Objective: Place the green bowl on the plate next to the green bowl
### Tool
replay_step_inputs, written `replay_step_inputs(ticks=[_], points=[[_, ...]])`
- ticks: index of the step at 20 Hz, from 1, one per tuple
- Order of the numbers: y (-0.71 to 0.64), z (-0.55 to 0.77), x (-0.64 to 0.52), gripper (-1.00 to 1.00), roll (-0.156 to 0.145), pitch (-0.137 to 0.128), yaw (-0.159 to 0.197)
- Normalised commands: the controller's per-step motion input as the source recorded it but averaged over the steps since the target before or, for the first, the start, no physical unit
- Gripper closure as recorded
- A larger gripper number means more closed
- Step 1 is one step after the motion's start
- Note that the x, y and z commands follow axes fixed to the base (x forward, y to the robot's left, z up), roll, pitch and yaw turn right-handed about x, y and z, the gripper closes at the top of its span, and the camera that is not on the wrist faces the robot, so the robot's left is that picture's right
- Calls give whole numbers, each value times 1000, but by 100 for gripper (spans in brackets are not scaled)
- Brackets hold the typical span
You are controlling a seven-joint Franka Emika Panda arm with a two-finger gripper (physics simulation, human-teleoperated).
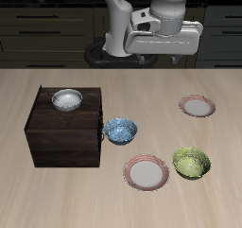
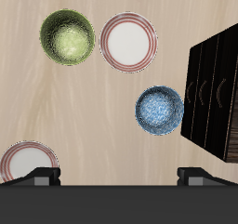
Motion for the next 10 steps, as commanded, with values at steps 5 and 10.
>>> replay_step_inputs(ticks=[5, 10], points=[[109, 45, 272, -100, -17, -20, 14], [41, 68, 274, -100, -23, -8, -12]])
